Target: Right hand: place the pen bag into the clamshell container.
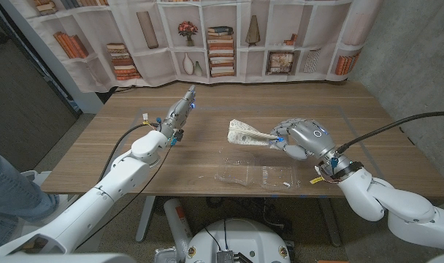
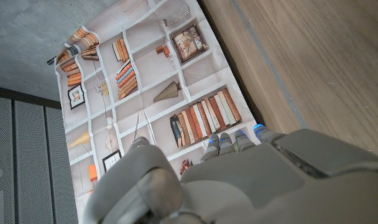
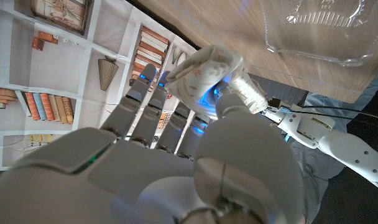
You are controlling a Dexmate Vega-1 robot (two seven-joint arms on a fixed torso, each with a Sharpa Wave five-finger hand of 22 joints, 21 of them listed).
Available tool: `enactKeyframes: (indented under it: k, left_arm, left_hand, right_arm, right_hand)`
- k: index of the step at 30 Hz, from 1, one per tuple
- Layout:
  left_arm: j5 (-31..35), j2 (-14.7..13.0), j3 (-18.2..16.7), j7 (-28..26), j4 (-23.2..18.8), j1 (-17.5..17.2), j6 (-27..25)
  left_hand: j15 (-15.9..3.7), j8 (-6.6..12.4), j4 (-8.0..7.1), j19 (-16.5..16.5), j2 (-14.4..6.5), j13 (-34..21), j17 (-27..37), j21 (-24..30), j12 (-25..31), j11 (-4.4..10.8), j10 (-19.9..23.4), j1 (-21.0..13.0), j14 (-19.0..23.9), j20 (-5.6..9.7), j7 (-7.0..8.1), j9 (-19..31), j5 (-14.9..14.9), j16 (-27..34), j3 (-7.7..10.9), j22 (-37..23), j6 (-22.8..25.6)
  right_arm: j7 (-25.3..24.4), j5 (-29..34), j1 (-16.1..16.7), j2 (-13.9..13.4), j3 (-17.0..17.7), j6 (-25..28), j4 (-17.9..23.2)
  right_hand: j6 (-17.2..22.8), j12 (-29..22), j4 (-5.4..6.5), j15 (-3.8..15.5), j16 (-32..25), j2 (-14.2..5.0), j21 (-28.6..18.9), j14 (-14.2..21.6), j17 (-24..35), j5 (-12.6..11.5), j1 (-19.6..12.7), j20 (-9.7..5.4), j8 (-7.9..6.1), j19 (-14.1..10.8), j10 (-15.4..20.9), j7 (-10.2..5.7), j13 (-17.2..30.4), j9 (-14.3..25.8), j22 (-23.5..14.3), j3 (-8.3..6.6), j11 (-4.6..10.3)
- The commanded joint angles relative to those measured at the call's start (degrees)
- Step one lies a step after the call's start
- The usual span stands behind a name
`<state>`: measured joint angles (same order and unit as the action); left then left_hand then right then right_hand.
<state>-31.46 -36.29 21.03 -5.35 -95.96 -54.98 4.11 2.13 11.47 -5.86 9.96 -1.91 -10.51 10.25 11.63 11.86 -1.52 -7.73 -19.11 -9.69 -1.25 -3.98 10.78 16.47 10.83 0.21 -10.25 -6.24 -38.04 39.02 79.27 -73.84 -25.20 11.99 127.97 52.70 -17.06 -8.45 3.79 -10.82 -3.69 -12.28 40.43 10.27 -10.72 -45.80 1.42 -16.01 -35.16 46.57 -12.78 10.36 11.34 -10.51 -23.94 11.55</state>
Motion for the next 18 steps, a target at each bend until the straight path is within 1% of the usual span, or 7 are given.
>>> enactKeyframes:
  k: [1,15,18]
  left_arm:
    - [0.3,0.1,0.2,-0.1,-0.3,0.3,-0.2]
    - [0.2,-0.2,-0.2,-0.7,-1.1,-0.6,-0.4]
    - [0.3,-0.4,-0.5,-1.1,-1.7,-0.9,-0.6]
  left_hand:
    - [0.23,-0.05,-0.03,6.9,-0.5,-0.3,0.2,0.0,-0.1,0.09,-0.1,-0.3,-2.9,-0.14,-0.03,0.1,-0.1,-0.1,-0.46,-0.3,0.1]
    - [0.20,-0.05,-0.02,6.9,-0.6,-0.3,0.2,0.0,-0.1,-0.04,-0.2,-0.3,-2.9,-0.14,-0.04,0.1,-0.2,-0.1,-0.61,-0.3,0.1]
    - [0.17,-0.06,-0.02,6.9,-0.6,-0.3,0.2,0.0,-0.1,0.14,-0.2,-0.4,-2.9,-0.12,0.02,0.1,-0.2,-0.1,-0.63,-0.3,0.1]
  right_arm:
    - [0.0,1.3,-0.1,-0.3,-1.3,0.1,0.4]
    - [0.7,2.7,-0.4,-0.7,-2.5,1.3,1.0]
    - [0.6,2.4,-0.5,-0.7,-2.7,1.2,0.9]
  right_hand:
    - [0.6,0.1,0.21,7.62,0.2,0.16,0.1,-0.2,0.1,0.2,-0.4,-0.22,0.28,-0.2,0.5,-0.12,0.2,0.2,-0.2,-0.24,0.14]
    - [0.7,0.2,0.22,7.70,0.2,0.18,0.1,-0.3,0.1,0.2,-0.5,-0.15,0.43,-0.1,0.6,-0.12,0.2,0.2,-0.2,-0.26,0.14]
    - [0.7,0.2,0.24,7.69,0.2,0.17,0.2,-0.2,0.1,0.2,-0.5,-0.07,0.47,0.0,0.6,-0.12,0.2,0.2,-0.2,-0.26,0.13]
